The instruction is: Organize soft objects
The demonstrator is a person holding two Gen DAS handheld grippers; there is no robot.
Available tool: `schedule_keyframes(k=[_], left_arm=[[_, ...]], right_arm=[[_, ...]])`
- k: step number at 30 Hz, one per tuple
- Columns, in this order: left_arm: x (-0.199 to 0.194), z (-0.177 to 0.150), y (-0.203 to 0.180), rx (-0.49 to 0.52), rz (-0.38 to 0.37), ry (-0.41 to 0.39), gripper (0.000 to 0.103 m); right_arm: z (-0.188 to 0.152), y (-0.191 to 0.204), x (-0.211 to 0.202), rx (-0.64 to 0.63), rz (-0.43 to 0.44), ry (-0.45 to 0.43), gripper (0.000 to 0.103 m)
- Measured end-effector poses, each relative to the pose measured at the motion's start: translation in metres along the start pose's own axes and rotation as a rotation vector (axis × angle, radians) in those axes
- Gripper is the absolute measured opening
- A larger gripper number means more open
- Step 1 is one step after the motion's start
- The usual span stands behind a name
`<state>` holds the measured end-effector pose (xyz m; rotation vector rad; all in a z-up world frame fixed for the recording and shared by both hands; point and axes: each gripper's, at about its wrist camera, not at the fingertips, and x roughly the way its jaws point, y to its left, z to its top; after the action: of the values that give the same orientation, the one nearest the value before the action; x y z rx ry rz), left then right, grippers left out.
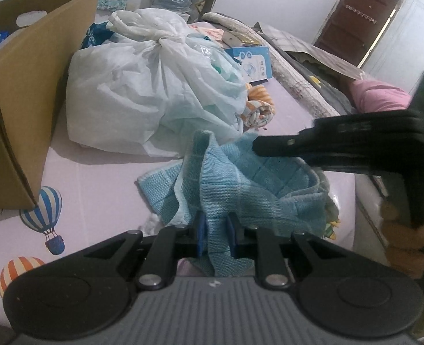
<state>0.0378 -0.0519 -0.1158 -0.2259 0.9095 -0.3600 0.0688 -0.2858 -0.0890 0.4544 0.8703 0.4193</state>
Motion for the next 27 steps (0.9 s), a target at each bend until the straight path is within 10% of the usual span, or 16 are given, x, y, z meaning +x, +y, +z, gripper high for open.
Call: schedule_keyframes(k=[18, 27], left_arm=[[-0.014, -0.005, 0.023, -0.074, -0.084, -0.01, 0.019], [-0.029, -0.002, 0.021, -0.073, -0.104, -0.079, 0.045]], right_arm=[[-0.039, 0.009, 0.019, 0.193, 0.217, 0.086, 0.012], [-0.044, -0.021, 0.03, 0.427, 0.304, 0.133, 0.014]])
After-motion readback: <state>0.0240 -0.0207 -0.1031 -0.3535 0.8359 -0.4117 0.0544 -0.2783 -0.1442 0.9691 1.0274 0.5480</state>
